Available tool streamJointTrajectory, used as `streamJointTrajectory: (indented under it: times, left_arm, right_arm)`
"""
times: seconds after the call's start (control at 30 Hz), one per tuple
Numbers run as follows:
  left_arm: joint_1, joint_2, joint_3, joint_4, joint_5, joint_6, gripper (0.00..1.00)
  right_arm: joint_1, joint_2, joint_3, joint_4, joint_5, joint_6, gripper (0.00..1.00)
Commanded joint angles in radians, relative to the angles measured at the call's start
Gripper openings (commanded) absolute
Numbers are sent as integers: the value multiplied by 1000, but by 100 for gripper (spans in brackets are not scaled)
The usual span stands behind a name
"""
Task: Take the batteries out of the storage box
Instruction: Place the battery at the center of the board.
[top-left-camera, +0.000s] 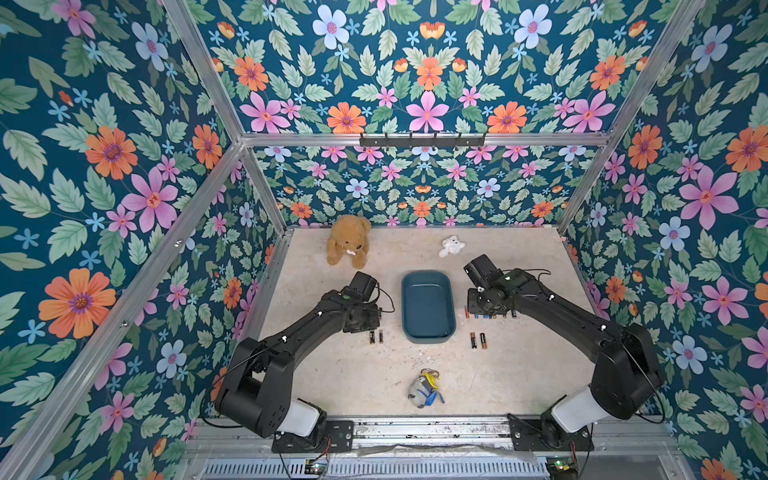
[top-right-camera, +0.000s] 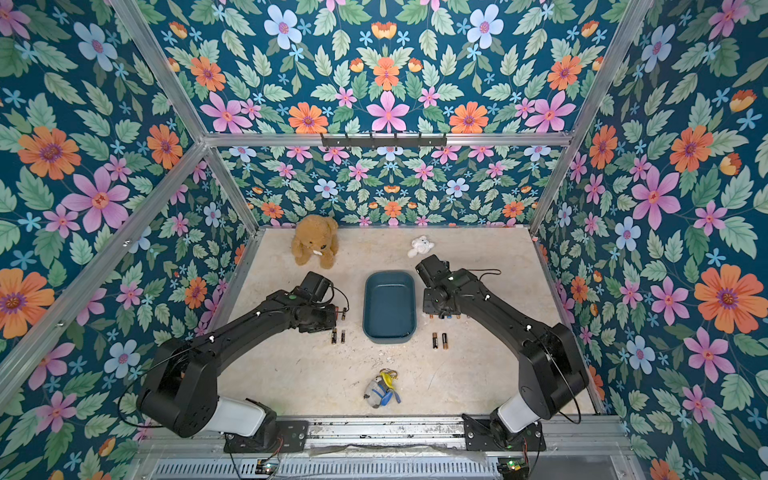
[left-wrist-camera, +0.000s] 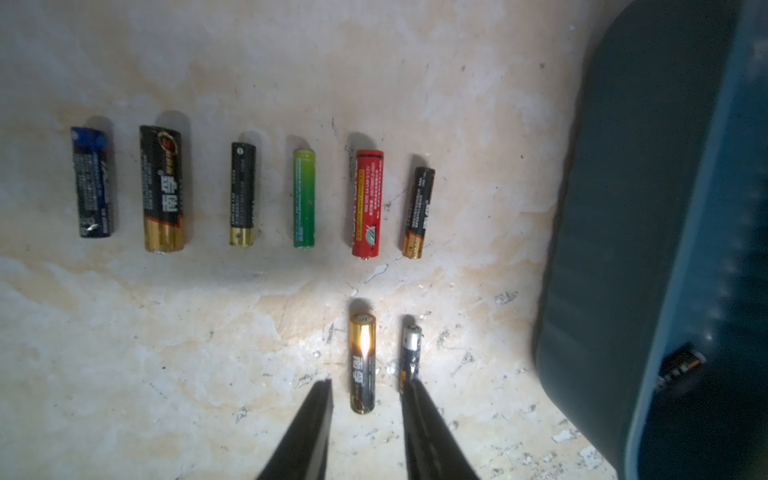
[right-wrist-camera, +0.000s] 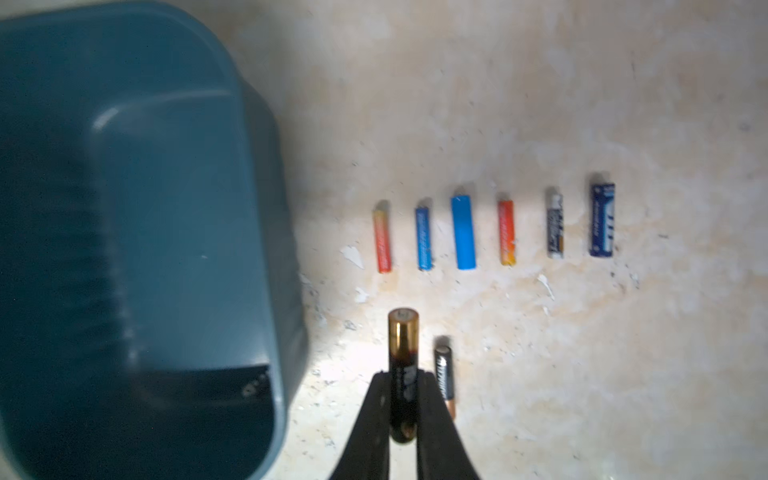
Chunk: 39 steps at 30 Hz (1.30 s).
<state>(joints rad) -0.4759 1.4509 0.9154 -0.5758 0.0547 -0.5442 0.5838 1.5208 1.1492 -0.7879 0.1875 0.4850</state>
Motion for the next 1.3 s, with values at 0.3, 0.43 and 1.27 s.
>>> streamJointTrajectory:
  times: [0.3, 0.43, 1.27]
  left_arm:
    - [0, 11, 11, -4, 7, 10, 35]
    - [0, 12, 10, -4, 7, 9, 35]
    - [0, 2, -1, -10, 4, 6, 36]
  right_arm:
    - [-17, -86, -263, 77, 6, 7, 11]
    - [-18, -85, -299, 107, -8, -8, 11]
    - [-30, -12, -346, 171, -25, -52, 12]
